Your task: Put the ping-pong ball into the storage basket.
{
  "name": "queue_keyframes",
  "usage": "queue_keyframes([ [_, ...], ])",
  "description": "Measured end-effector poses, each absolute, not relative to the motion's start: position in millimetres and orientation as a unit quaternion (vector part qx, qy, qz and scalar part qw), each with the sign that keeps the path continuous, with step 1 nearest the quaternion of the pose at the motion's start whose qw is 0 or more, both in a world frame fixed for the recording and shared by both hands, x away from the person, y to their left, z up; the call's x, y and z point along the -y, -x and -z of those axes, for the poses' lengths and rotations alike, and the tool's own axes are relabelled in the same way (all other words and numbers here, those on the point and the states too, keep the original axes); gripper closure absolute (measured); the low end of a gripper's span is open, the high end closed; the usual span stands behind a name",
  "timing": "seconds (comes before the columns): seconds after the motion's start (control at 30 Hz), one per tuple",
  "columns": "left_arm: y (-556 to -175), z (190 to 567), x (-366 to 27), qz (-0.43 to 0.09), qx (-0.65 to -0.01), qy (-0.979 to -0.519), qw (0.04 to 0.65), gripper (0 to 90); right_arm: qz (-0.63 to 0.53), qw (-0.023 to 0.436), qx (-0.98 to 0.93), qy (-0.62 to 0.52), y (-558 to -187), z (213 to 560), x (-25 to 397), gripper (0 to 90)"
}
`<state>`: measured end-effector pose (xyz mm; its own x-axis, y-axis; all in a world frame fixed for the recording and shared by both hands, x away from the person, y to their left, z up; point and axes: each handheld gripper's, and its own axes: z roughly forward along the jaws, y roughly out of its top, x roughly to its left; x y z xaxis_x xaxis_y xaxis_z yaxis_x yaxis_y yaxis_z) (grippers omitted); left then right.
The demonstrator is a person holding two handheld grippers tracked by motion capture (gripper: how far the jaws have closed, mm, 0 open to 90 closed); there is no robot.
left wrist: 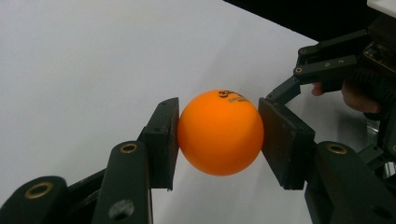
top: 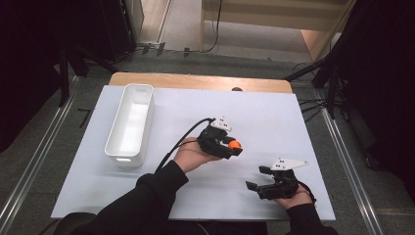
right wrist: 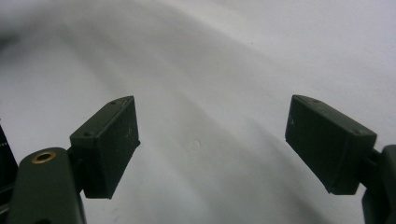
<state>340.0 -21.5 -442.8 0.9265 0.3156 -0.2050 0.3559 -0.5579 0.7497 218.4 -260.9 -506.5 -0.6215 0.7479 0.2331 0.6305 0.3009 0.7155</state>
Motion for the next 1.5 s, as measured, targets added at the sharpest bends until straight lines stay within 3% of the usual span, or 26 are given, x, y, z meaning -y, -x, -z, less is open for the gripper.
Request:
queue_keyframes([
  [0.23, -337.0, 439.1, 18.1, 0.042, -0.188, -0.876, 0.442, 51.0, -0.408, 0.072, -0.804, -0.427, -218.2, 506.3, 261.3, 15.9],
  [1.5, -346.3, 421.9, -10.7, 0.016, -0.209, -0.878, 0.431, 51.0, -0.406, 0.071, -0.808, -0.422, -218.1, 506.2, 259.0, 15.9],
])
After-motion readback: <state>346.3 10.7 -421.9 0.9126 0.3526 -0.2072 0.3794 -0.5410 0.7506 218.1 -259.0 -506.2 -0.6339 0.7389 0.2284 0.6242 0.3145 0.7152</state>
